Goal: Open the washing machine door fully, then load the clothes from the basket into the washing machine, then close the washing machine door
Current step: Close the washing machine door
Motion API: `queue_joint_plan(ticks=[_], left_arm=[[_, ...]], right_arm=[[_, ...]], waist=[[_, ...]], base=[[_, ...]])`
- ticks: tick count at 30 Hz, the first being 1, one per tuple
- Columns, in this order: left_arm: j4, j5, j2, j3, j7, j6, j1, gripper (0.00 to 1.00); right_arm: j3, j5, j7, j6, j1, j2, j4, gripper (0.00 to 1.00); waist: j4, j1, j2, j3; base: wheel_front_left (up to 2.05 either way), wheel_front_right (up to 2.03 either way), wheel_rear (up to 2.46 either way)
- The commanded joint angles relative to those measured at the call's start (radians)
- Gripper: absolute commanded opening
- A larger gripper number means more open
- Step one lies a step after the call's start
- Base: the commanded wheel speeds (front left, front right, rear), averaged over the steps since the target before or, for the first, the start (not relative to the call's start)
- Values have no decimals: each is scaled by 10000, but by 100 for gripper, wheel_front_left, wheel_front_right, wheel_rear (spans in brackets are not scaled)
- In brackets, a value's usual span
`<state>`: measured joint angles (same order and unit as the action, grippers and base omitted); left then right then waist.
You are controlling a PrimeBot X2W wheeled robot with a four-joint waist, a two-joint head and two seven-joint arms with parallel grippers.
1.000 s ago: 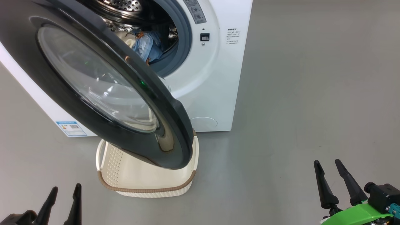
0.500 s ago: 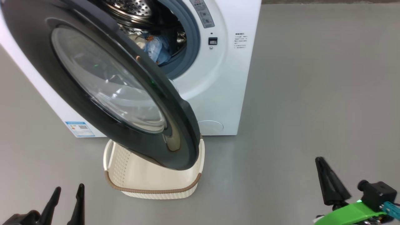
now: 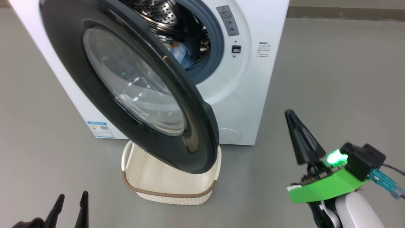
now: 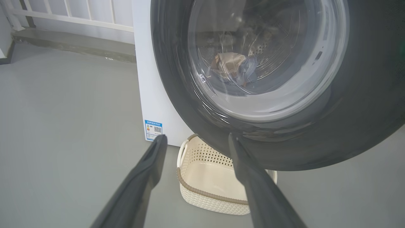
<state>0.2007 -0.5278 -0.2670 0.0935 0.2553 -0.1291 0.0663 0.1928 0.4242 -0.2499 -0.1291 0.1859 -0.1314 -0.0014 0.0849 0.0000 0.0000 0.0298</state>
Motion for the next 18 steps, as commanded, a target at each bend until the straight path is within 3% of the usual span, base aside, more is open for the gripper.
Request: queue_joint_plan(ticks=[1,10,18], left_arm=[[-244,96,-173,-381,64,-16,-214,100],[-364,224,-87,-391,64,-16,-200,100],[-437,211,-21,-354,64,-16,-307,100]], right_arm=[[357,102,-119,-16,421,45,-410,0],[1651,333,-119,-16,1144,370,-1246,0],[3001,526,-119,-16,1401,473,-881,0]], waist=[[125,0,0,-54],[529,0,0,-115],[878,0,0,87]], base=[[0,0,0],[0,0,0],[0,0,0]])
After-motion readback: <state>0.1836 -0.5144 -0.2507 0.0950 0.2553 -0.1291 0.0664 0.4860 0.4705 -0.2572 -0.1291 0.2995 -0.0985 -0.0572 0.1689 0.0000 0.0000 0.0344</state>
